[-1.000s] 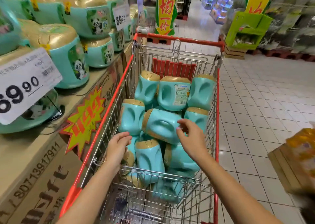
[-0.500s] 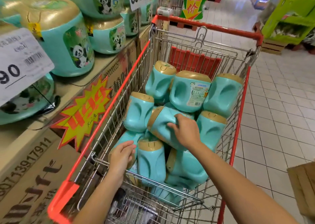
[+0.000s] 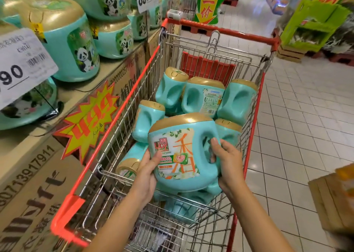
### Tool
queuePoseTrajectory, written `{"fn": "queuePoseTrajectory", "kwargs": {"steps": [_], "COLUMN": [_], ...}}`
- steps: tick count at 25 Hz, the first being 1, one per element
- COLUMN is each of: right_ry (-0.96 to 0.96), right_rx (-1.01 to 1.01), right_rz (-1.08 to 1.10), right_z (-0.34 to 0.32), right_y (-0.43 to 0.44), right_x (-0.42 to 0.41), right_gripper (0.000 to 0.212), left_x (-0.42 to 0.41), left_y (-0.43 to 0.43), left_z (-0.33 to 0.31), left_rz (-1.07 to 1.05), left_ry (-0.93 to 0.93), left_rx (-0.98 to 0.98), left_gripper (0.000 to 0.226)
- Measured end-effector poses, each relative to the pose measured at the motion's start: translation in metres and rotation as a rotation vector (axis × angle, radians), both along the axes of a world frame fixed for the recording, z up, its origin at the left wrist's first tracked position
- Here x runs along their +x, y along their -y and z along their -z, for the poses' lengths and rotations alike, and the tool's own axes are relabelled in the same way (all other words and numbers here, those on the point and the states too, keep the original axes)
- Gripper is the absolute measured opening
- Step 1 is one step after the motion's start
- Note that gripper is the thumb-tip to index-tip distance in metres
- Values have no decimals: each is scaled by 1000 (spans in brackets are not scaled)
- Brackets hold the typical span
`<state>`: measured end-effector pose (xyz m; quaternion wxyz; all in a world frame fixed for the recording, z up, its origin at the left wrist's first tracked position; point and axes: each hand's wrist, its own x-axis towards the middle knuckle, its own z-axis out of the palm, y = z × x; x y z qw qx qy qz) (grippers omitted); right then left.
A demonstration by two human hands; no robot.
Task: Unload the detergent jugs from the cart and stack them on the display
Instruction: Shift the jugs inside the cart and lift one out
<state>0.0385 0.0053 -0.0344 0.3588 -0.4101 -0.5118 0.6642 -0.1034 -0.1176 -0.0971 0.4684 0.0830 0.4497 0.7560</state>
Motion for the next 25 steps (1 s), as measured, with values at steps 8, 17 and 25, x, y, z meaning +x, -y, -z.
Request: {"fn": "queuePoseTrajectory", "kwargs": {"steps": [8,17,25], "right_ry": [-41,-127,-303], "right_rx": [-51,-33,163], "right_rz": [-72,-752,-1173], "right_z": [15,-4,-54], "right_y": [30,95,219], "right_x": [-3,-41,-114], "right_gripper": [32,40,43], "left_x": [14,56,53], "left_y": [49,166,296], "left_z": [-18,-59,-121], "left_rz": [-83,-546,-979], "left_ry": [-137,-216,-471], "left_rx": [-53,-106,-202], "left_gripper": [49,73,111]}}
